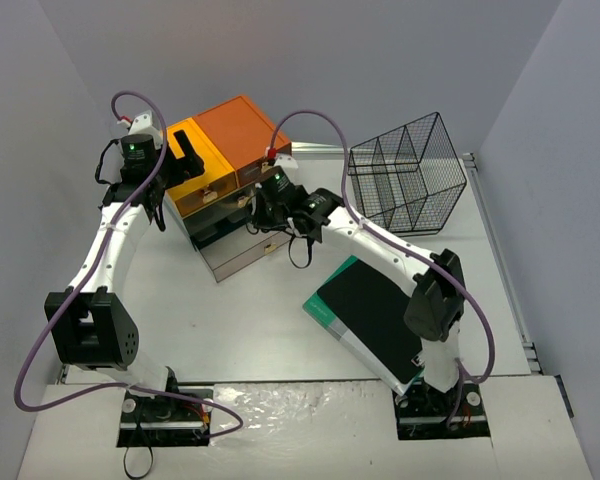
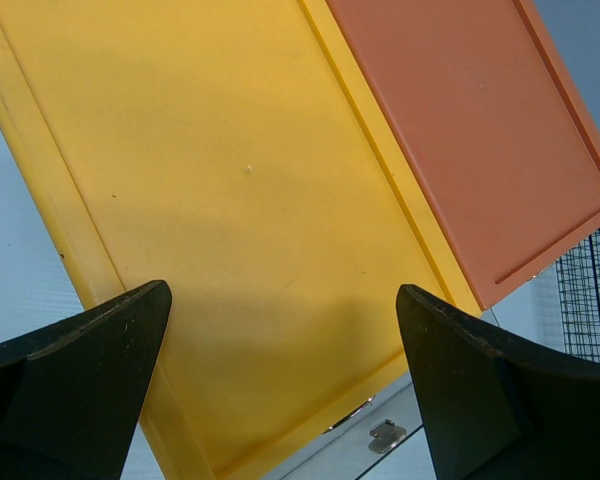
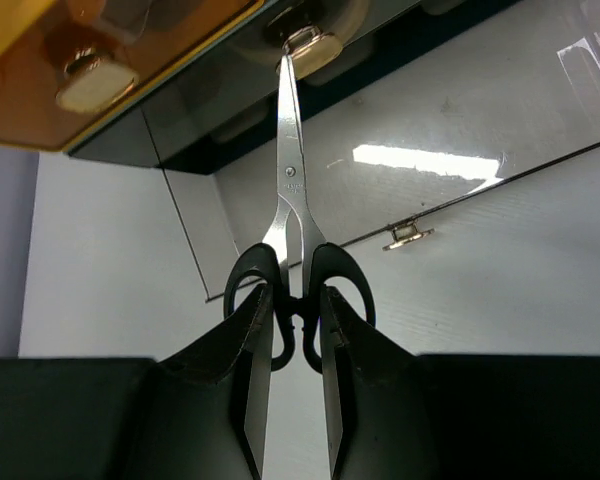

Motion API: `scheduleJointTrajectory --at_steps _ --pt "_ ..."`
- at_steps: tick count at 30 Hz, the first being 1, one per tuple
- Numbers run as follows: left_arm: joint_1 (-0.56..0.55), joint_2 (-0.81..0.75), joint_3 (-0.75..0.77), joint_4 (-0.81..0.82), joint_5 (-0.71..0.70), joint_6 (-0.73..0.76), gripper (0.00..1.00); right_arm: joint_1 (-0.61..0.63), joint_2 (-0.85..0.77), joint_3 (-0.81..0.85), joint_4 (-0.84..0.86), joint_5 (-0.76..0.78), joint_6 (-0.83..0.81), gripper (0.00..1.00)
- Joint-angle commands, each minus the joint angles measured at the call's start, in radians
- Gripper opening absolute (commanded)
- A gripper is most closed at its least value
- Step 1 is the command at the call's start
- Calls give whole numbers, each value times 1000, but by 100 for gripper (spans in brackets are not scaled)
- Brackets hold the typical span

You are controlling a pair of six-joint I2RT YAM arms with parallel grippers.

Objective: Organize the desk

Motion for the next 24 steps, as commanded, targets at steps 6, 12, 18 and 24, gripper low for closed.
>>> scheduleJointTrajectory --at_steps 6,12,18,24 --pt "52 31 -59 -206 -77 -10 97 -28 -10 -66 215 -65 255 0" --pt "53 28 -59 -204 -74 -12 97 -36 -20 -135 287 -31 357 0" --pt "52 26 -56 -208 -72 -8 97 -39 -58 -221 347 44 450 0" --pt "52 25 -61 -202 -69 -12 97 -57 -77 -324 442 82 547 0"
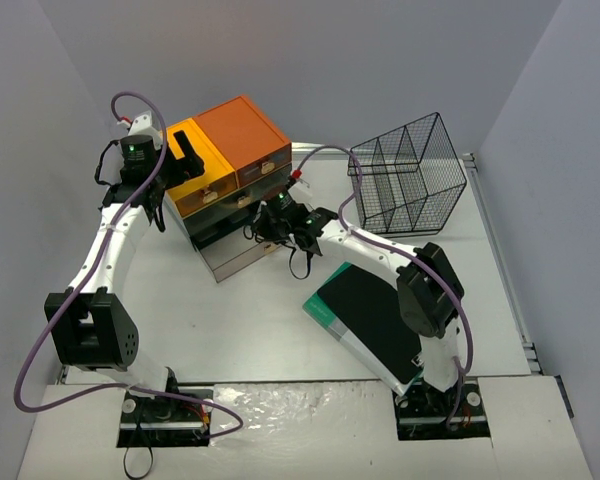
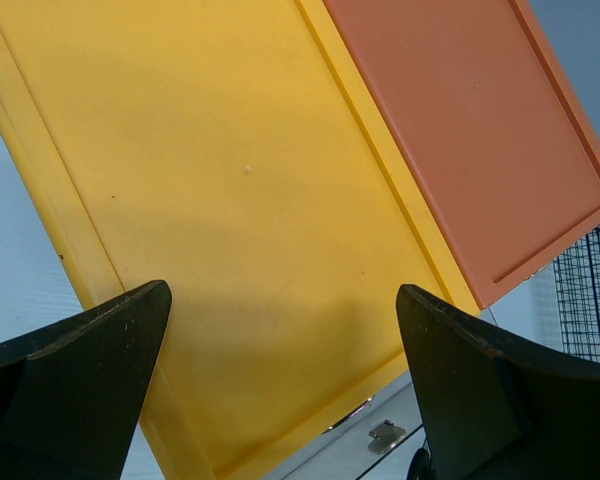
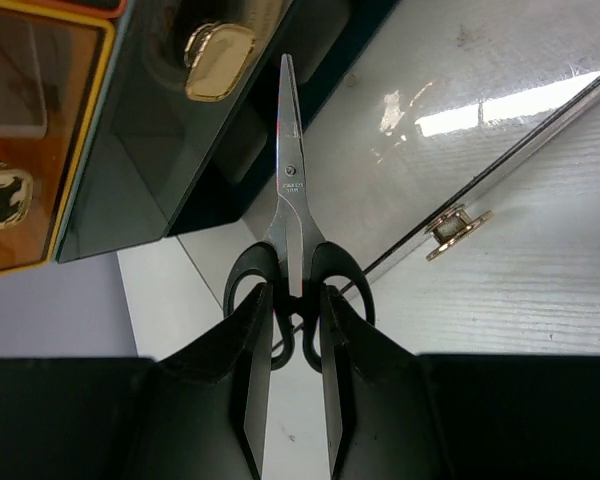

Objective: Organize the desk

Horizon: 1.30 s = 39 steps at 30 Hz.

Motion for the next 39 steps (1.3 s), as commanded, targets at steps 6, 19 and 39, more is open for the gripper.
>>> scheduleJointTrajectory --at_steps 6,19,39 --pt "49 29 -52 -215 -75 -13 97 -37 -67 -59 201 74 143 0" --pt "49 21 -49 -225 -82 -4 97 -66 42 -44 270 37 229 0" --pt "52 19 -39 -234 -86 -2 97 -63 107 -23 309 -19 189 22"
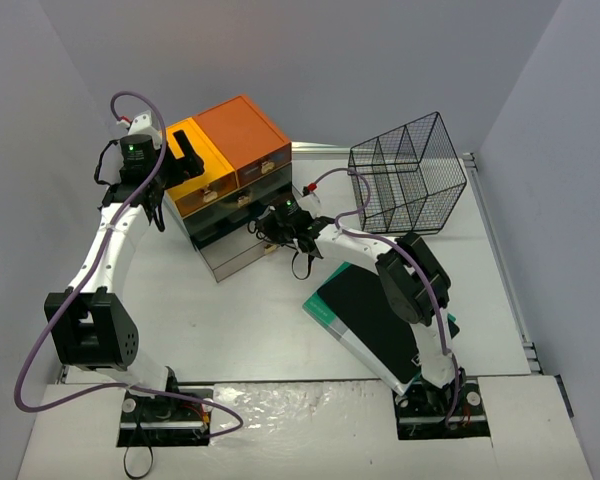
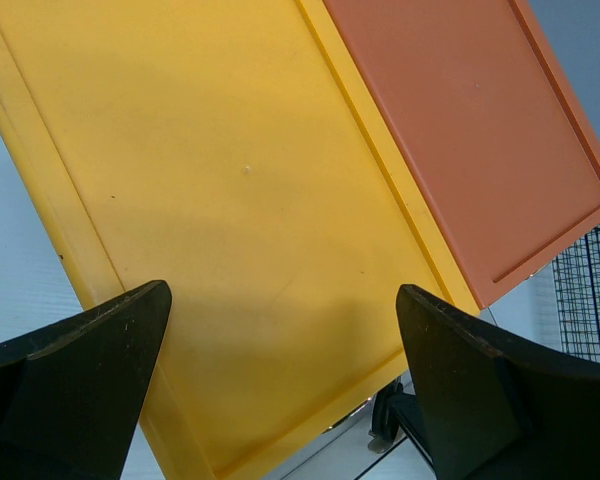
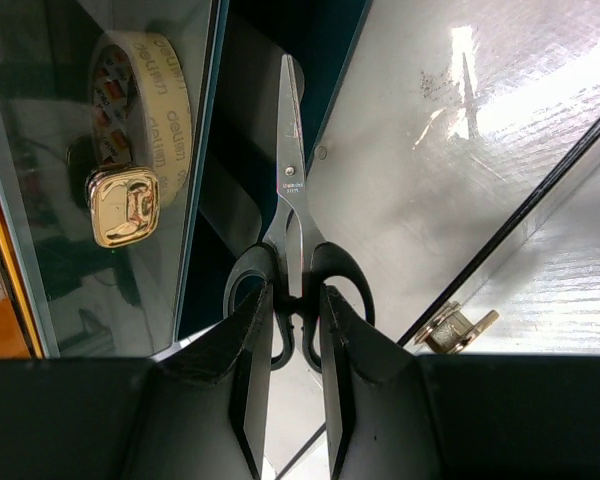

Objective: Organize the desk

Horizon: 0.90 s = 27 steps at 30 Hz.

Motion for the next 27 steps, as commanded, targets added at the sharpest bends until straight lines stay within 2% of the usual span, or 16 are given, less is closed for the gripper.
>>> scheduleJointTrajectory --at_steps 1,9,16,21,27 --pt "49 21 -37 -233 -90 -2 97 -1 -16 48 63 7 -27 25" --pt "50 21 -31 -236 -91 -2 97 -1 -19 54 58 5 -46 38" --pt "49 21 -39 -233 -93 0 97 22 -83 68 32 57 -140 44" --pt "50 24 -48 -224 -92 -4 97 62 -183 79 -72 183 -260 44" --pt "50 30 -50 -217 -90 -6 97 101 -291 -17 -148 320 -324 44"
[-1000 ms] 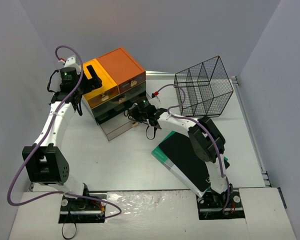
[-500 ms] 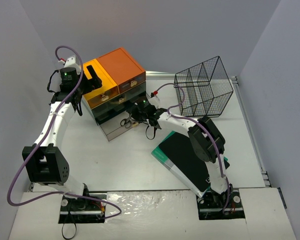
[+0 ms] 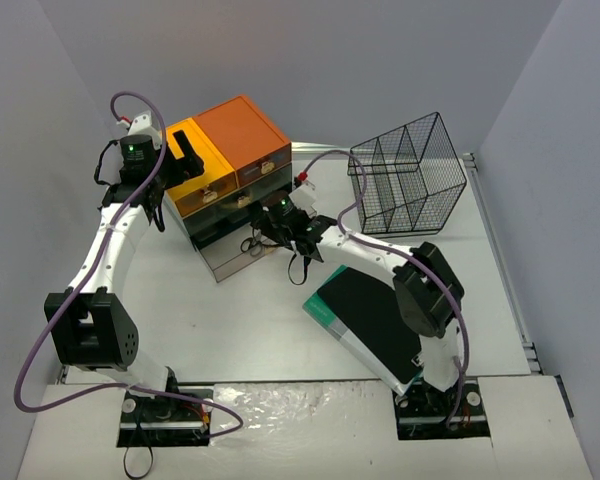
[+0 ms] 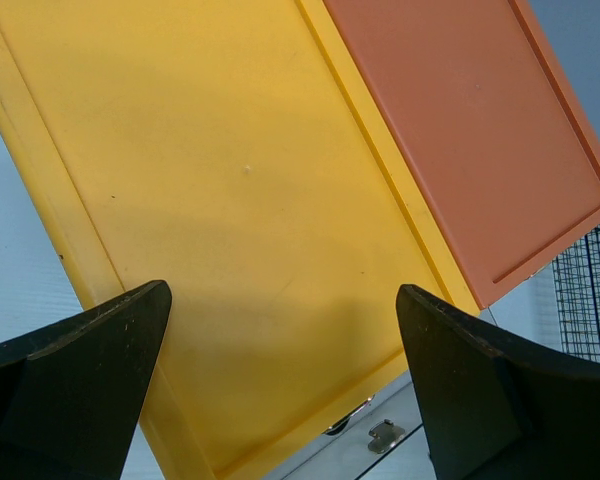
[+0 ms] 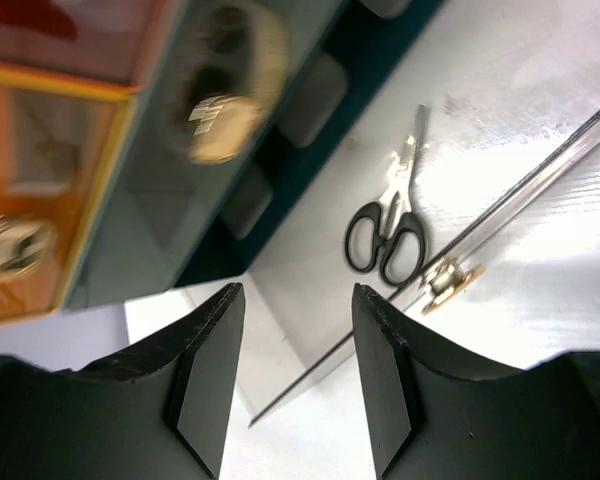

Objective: Organize the desk

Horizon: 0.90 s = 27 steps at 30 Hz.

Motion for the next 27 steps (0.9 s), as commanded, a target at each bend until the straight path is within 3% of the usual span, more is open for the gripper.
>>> scheduleJointTrajectory --at_steps 1,4,15,27 --pt "50 31 -50 -217 -89 -7 97 31 -160 -38 -45 192 -85 44" --pt "50 34 -50 -216 -88 -7 97 33 -183 -99 -59 205 -74 44" --pt "49 31 -51 -216 -87 -7 97 18 -82 -221 -52 153 77 28" --pt "51 28 -44 -225 -90 -1 97 -28 117 -55 20 94 23 27"
